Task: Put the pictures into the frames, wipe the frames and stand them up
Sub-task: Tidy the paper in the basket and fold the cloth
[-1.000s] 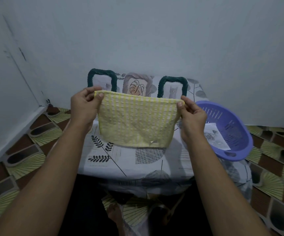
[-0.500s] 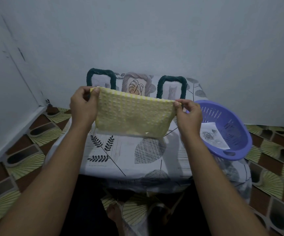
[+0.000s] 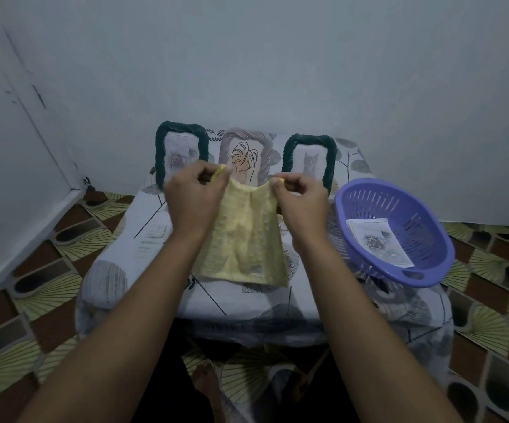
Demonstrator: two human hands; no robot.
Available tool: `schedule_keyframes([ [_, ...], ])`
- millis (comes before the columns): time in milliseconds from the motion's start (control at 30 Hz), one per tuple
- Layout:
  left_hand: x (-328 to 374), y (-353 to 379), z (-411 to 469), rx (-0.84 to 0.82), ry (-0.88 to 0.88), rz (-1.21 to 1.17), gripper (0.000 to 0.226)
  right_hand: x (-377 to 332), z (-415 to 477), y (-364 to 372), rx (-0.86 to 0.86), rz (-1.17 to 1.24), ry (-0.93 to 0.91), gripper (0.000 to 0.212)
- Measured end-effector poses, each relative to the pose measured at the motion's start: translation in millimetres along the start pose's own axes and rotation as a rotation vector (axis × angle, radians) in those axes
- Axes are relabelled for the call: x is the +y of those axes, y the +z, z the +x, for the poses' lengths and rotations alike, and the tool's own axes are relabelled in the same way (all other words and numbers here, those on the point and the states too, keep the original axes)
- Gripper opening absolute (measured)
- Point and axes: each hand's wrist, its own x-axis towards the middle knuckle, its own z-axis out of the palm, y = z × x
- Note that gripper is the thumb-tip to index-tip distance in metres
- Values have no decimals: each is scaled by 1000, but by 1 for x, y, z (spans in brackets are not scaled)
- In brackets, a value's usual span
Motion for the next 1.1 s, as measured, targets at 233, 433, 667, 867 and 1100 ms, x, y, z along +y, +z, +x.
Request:
schedule_keyframes([
  [233, 12, 15, -16, -243, -54, -170, 25, -11, -7, 13, -132, 186, 100, 8],
  [433, 11, 13, -16, -294, -103, -244, 28, -19, -7, 8, -144, 229, 139, 12],
  [667, 15, 13, -17, -360, -143, -332, 42, -28, -9, 9, -120, 356, 229, 26],
  [867, 13, 4, -12, -425, -210, -441, 27, -33, -12, -1, -191, 401, 202, 52],
  [1100, 5, 5, -4, -373, -280, -514, 12, -31, -14, 0, -255, 343, 129, 55],
])
